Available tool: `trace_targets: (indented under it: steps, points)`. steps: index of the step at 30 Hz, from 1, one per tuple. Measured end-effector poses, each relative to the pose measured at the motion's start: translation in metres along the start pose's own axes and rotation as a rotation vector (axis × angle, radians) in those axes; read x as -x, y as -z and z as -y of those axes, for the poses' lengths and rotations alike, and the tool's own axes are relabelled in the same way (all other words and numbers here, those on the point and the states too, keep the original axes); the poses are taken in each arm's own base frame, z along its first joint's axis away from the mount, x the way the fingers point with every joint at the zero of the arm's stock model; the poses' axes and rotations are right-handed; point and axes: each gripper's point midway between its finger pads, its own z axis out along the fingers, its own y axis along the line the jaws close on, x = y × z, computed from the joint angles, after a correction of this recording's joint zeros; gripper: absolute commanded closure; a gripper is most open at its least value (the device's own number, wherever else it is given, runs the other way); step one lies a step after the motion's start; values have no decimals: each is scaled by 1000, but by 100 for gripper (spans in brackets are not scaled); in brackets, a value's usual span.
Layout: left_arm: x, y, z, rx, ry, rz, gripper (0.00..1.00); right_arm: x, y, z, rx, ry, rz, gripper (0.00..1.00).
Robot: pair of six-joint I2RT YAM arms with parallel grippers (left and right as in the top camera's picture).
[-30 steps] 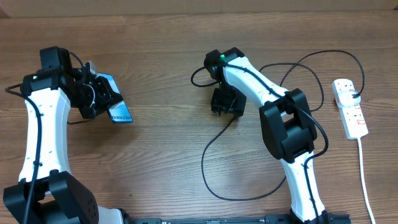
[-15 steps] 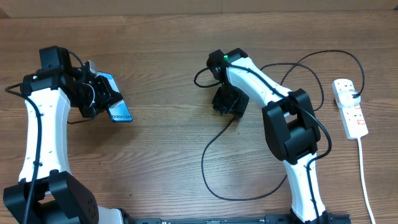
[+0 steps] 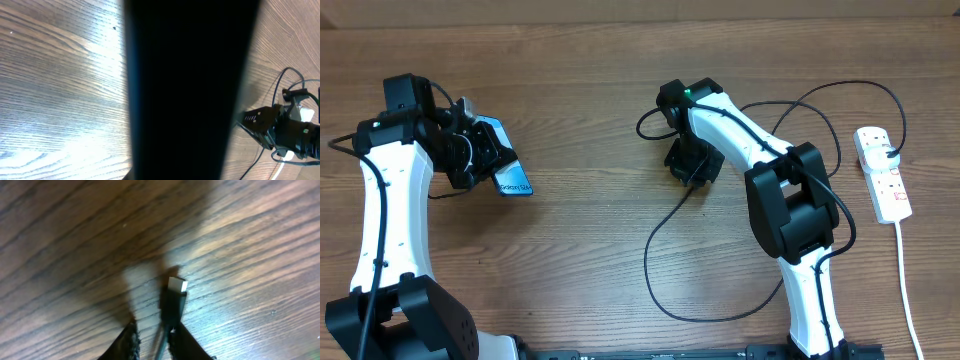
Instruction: Plug charger to phone and switch on socket
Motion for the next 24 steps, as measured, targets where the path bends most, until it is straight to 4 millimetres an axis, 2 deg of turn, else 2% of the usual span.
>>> trace_targets:
  steps: [5,6,10,13,16,20,24]
  points:
    - [0,0,0,0,0,0,95,2,-1,-2,13,69,7,80]
    - [0,0,0,0,0,0,96,2,-1,-3,14,88,9,72]
    - [0,0,-1,4,0,1,96,3,0,-1,14,131,10,58]
    - [0,0,-1,8,-1,2,96,6,1,0,19,121,16,54]
    - [0,0,-1,8,-1,2,96,7,1,2,22,111,9,56]
    - [0,0,-2,11,-1,3,96,7,1,-1,33,108,6,66]
    - [1,0,-2,11,-1,3,96,7,1,-6,55,103,7,81]
